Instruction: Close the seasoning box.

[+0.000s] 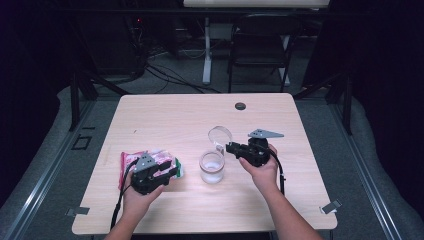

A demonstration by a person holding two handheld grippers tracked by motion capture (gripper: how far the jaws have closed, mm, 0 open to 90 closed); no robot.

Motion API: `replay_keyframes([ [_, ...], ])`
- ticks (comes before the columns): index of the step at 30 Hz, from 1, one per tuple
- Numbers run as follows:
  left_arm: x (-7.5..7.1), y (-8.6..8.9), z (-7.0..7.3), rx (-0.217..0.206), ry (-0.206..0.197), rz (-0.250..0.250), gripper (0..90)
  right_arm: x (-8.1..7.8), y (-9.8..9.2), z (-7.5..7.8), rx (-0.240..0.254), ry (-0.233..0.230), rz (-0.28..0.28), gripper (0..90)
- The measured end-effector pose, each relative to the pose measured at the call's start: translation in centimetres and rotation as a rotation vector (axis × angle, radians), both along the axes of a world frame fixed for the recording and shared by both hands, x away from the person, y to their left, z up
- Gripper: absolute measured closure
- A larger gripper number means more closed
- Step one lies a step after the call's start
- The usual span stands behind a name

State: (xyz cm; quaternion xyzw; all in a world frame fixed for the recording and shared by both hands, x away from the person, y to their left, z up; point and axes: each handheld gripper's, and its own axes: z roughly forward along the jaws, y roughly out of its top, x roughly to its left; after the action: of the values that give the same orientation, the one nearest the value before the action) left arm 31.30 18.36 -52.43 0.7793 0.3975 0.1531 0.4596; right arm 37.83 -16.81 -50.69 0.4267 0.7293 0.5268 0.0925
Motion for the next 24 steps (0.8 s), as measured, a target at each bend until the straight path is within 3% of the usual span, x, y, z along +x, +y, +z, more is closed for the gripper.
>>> replay_keyframes([
  [14, -0.8, 0.9, -0.5, 0.045, 0.006, 0.04, 56.7, 1.5, 0.9, -0.1, 0.015, -0.013, -0.011, 77.5],
  [24, -1.0, 0.1, -1.1, 0.127, -0.018, 0.026, 47.8, 1.8, 1.1, -0.3, 0.005, -0.03, -0.014, 74.8],
])
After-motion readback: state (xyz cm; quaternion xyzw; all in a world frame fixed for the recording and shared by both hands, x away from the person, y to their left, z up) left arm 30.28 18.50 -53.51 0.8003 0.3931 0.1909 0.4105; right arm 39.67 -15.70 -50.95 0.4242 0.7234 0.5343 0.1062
